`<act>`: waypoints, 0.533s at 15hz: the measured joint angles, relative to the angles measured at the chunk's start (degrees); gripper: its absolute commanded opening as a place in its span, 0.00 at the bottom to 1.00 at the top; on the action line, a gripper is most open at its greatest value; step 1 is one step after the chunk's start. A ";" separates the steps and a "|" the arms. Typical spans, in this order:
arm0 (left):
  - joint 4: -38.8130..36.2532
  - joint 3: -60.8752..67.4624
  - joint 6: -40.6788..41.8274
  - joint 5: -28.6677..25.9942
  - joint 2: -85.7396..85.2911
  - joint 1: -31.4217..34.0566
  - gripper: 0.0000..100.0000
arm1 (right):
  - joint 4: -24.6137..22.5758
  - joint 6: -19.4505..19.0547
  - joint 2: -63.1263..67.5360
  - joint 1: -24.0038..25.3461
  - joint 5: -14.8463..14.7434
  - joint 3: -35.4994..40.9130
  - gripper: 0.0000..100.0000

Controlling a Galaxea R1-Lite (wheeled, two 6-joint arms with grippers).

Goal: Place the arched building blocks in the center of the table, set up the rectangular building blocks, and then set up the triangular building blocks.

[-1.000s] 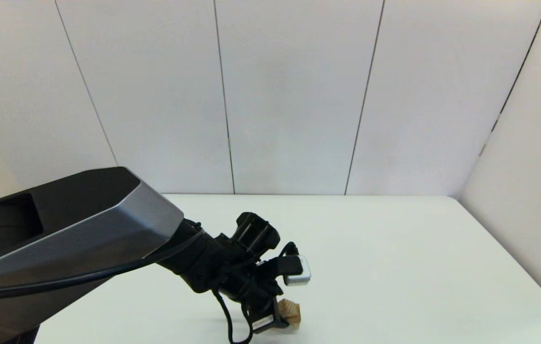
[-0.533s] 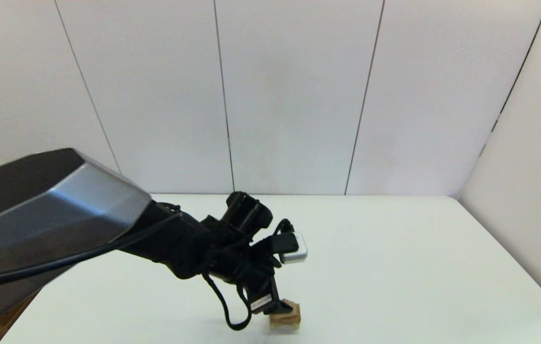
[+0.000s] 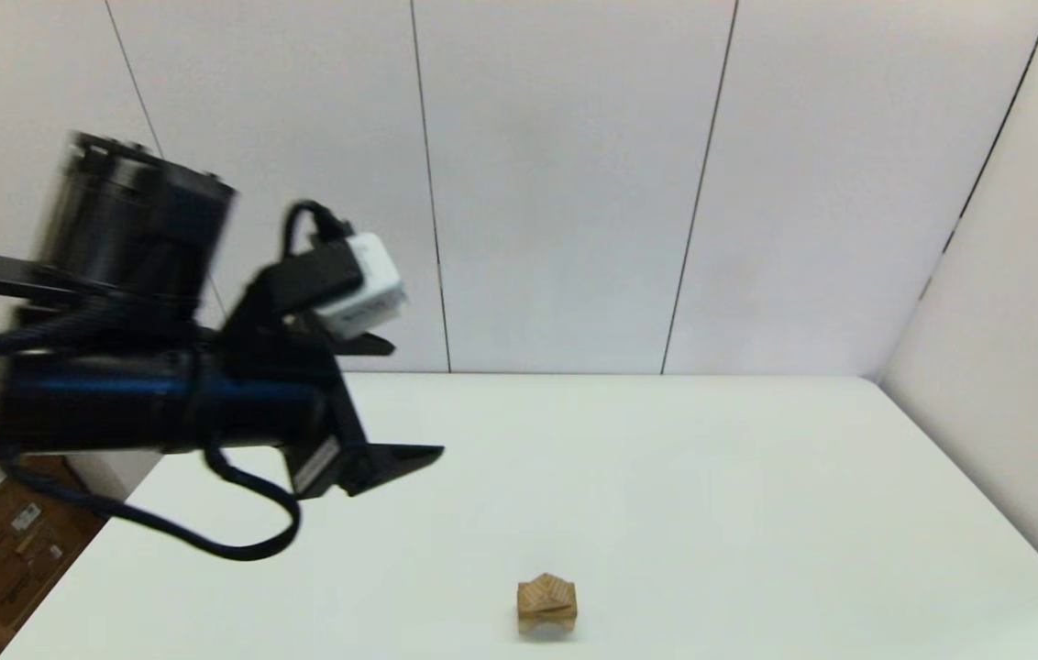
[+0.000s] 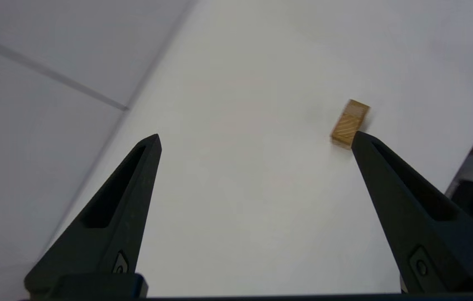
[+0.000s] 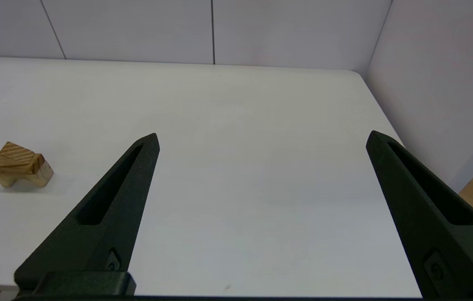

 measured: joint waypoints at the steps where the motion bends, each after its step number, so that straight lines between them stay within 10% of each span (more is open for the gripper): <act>1: 2.16 0.22 -0.52 3.19 -5.27 0.33 1.00 | -0.02 0.00 0.00 0.00 0.00 0.00 1.00; 8: 8.06 6.12 -8.37 19.31 -36.38 20.86 1.00 | -0.02 -0.02 0.00 0.00 0.00 0.00 1.00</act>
